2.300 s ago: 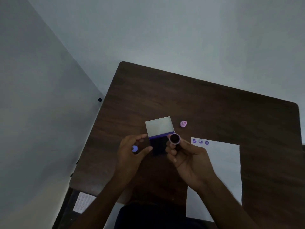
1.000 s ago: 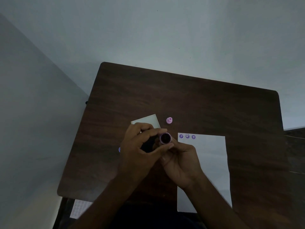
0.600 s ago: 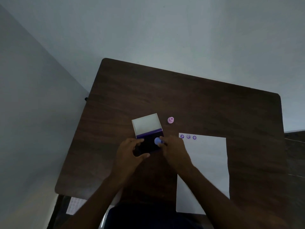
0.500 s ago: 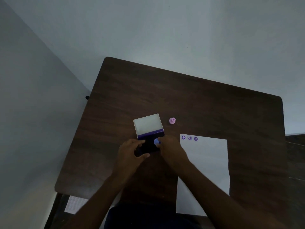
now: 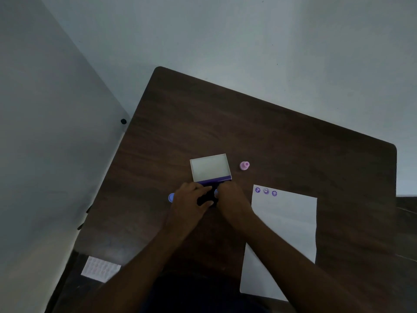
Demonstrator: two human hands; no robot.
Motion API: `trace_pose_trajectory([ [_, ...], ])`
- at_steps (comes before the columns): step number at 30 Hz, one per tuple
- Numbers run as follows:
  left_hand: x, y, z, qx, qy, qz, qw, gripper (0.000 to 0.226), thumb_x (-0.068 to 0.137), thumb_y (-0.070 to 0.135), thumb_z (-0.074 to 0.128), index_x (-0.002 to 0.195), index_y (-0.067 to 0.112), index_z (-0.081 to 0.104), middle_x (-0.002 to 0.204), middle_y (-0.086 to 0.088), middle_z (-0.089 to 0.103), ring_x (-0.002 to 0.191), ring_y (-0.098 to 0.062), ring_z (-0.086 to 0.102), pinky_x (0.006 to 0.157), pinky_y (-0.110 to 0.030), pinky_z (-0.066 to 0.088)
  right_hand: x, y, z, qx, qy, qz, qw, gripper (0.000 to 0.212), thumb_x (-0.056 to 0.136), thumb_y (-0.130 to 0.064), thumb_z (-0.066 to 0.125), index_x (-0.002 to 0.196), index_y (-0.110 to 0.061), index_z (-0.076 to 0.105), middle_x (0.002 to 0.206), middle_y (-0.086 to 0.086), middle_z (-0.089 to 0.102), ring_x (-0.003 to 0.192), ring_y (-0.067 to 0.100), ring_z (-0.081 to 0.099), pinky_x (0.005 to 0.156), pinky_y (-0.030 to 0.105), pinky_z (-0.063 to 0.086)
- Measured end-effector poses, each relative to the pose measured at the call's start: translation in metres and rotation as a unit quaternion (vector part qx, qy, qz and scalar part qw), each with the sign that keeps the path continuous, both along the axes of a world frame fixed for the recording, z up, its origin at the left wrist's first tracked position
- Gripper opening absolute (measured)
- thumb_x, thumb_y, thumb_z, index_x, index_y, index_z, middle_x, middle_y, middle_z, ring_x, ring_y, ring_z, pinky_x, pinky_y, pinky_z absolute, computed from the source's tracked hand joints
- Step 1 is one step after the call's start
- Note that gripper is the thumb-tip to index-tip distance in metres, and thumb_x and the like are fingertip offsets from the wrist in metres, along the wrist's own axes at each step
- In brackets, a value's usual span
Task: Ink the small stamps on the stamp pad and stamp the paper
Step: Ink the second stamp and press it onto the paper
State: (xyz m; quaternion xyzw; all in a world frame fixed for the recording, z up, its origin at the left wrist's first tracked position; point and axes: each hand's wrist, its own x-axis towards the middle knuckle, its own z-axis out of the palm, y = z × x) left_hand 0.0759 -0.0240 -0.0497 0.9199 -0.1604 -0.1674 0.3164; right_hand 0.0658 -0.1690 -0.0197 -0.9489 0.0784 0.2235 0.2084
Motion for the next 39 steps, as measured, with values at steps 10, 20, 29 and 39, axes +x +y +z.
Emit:
trace_pose_trajectory([
  [10, 0.004, -0.015, -0.006, 0.003, -0.026, 0.003, 1.0, 0.024, 0.076, 0.025, 0.074, 0.099, 0.022, 0.071, 0.092, 0.0, 0.067, 0.085, -0.015, 0.052, 0.076, -0.023, 0.034, -0.008, -0.002, -0.027, -0.079, 0.052, 0.185, 0.978, 0.035, 0.087, -0.013, 0.059, 0.121, -0.003, 0.052, 0.127, 0.021, 0.053, 0.115, 0.033, 0.05, 0.099, 0.042, 0.039],
  [20, 0.006, -0.011, -0.014, 0.027, -0.029, -0.045, 0.998, 0.027, 0.075, 0.018, 0.074, 0.101, 0.019, 0.07, 0.094, -0.004, 0.068, 0.086, -0.021, 0.057, 0.078, -0.032, 0.041, -0.018, 0.003, -0.029, -0.079, -0.001, 0.198, 0.977, 0.042, 0.088, -0.017, 0.058, 0.125, -0.002, 0.046, 0.128, 0.022, 0.049, 0.117, 0.035, 0.045, 0.1, 0.043, 0.037],
  [29, 0.0, -0.004, -0.011, -0.006, -0.05, -0.032, 0.998, 0.03, 0.078, 0.019, 0.071, 0.107, 0.014, 0.068, 0.1, -0.007, 0.068, 0.091, -0.022, 0.058, 0.083, -0.034, 0.044, -0.02, 0.002, -0.034, -0.062, 0.012, 0.192, 0.979, 0.046, 0.09, -0.021, 0.056, 0.129, -0.001, 0.042, 0.133, 0.022, 0.046, 0.121, 0.035, 0.042, 0.104, 0.042, 0.032],
  [39, -0.004, -0.001, -0.008, 0.082, -0.056, -0.044, 0.994, 0.075, 0.066, 0.044, 0.077, 0.129, 0.012, 0.051, 0.107, -0.011, 0.062, 0.093, -0.025, 0.055, 0.079, -0.037, 0.045, -0.019, 0.002, -0.038, -0.09, -0.004, 0.22, 0.971, 0.045, 0.085, -0.018, 0.063, 0.122, 0.0, 0.047, 0.126, 0.022, 0.052, 0.115, 0.037, 0.047, 0.101, 0.044, 0.037],
])
